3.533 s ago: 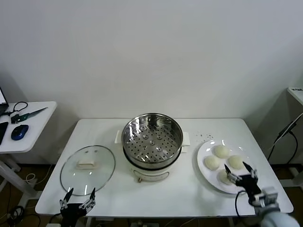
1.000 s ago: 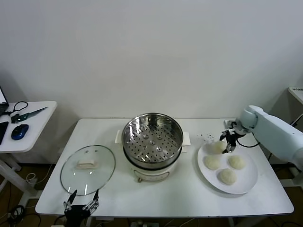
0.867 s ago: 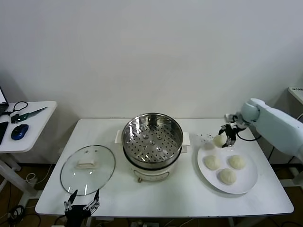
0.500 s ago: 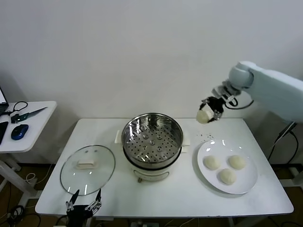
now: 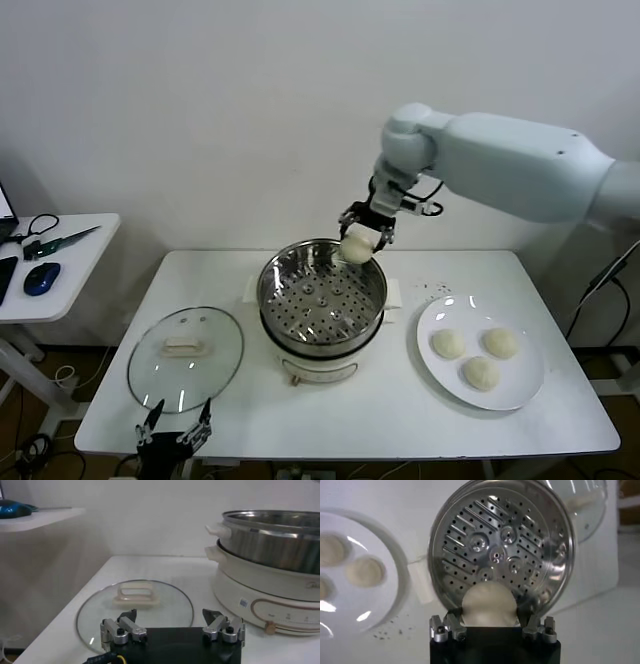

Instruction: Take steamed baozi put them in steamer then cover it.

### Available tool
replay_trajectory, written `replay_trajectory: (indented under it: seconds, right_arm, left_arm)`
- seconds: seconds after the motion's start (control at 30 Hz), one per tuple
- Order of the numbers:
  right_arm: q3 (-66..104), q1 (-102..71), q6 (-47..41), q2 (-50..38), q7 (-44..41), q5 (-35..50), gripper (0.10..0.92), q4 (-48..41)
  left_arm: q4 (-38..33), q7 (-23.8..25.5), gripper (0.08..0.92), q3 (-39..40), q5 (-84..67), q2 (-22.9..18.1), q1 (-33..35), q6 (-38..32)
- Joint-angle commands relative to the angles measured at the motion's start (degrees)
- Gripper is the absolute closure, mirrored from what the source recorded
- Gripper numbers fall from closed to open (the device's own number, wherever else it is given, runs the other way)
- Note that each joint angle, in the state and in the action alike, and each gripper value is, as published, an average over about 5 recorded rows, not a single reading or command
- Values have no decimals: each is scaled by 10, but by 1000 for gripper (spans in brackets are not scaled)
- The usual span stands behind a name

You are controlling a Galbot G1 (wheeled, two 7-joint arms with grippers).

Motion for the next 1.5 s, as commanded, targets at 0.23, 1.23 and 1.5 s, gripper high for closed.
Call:
replay_trajectory:
  seconds: [0.23, 1.23, 1.5]
  right_arm:
    - [83, -148, 91, 116, 30, -169, 304, -162]
    - [-76, 73, -38, 4, -41, 264, 202, -80]
    - [-248, 158, -317, -195, -5, 403, 203, 41]
  left_arm:
    - [-2, -1, 177, -2, -1, -5, 2, 1]
    - [-7, -3, 177, 2, 3, -12, 4, 3]
    - [-8, -1, 177, 2, 8, -11, -3, 3]
